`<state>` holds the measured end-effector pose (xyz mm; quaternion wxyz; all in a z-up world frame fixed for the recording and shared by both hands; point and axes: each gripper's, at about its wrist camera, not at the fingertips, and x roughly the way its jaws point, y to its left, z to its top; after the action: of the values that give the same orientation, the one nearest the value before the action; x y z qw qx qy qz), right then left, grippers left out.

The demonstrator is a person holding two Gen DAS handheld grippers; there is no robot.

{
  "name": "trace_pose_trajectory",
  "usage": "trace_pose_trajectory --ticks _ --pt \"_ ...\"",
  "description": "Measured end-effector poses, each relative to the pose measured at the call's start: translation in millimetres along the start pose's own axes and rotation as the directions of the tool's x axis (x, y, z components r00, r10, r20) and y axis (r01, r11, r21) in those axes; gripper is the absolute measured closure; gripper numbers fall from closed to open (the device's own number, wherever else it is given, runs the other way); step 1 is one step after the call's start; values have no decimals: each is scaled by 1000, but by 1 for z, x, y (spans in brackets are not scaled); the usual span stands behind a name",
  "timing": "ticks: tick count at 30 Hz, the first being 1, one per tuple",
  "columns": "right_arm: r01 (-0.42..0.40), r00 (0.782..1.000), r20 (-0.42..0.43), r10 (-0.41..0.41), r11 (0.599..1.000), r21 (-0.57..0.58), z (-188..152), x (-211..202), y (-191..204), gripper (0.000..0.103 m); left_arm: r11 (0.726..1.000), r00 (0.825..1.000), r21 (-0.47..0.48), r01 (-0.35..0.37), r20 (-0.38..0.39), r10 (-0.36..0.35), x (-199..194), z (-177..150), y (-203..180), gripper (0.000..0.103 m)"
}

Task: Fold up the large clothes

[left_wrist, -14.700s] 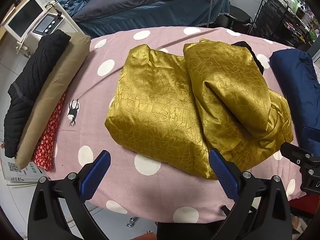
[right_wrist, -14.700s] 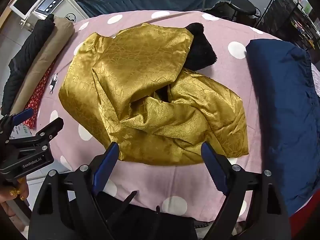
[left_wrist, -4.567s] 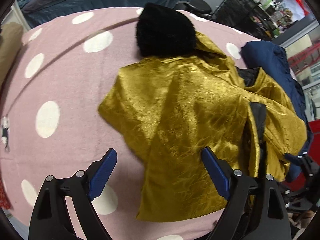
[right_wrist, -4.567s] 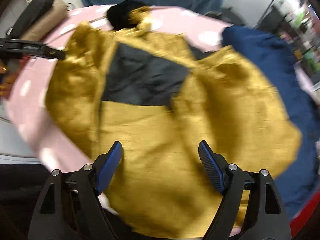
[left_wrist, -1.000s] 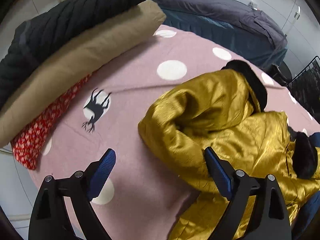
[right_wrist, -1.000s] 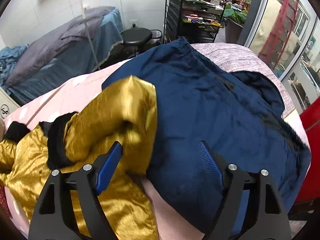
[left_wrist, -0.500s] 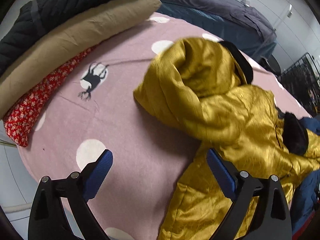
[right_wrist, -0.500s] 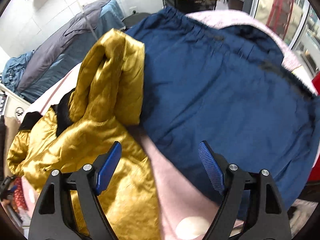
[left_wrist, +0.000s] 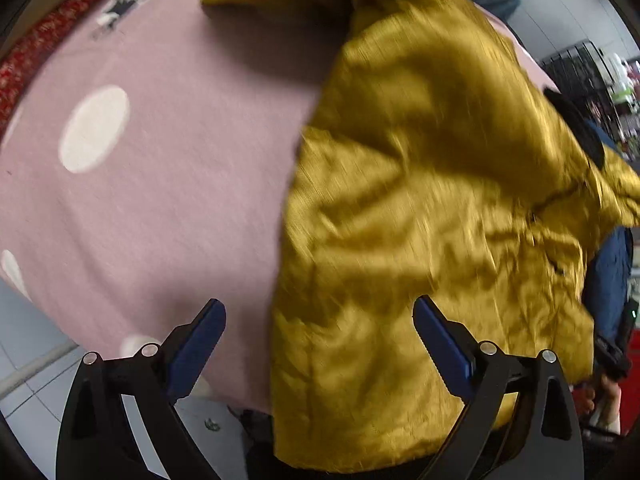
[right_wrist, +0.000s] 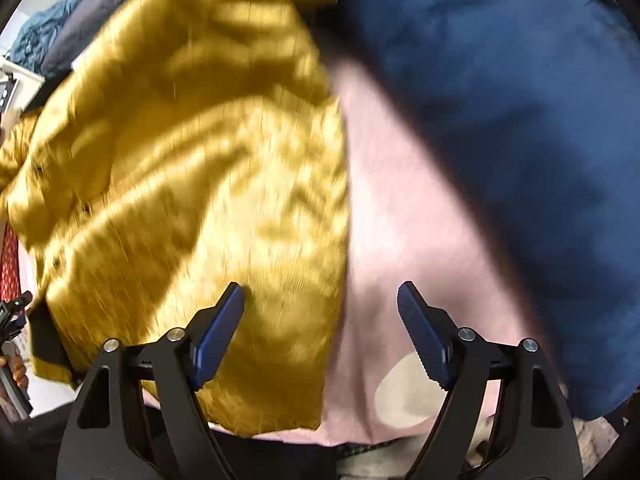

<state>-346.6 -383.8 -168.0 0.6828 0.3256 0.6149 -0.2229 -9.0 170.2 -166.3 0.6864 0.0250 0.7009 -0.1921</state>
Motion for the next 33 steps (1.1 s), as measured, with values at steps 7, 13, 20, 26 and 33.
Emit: trace_pose_trajectory --ticks 7,13,20,26,33 --pt "-73 996 -47 70 995 -69 -11 6 15 90 989 999 145 -39 -28 43 9 -17 -26 88" --pt "-3 994 -112 -18 983 -185 -28 -6 14 94 962 995 265 -66 -57 84 -5 -19 -26 92" --pt "77 975 -192 -109 983 -170 -46 10 4 91 965 981 235 -116 -123 147 17 -23 -15 69" --pt "183 970 -117 -211 960 -211 -37 3 38 55 960 987 256 -114 -82 139 9 -6 -36 44" --pt "293 955 26 -297 919 -262 1 -28 74 46 955 991 265 -134 14 135 -18 21 -59 38"
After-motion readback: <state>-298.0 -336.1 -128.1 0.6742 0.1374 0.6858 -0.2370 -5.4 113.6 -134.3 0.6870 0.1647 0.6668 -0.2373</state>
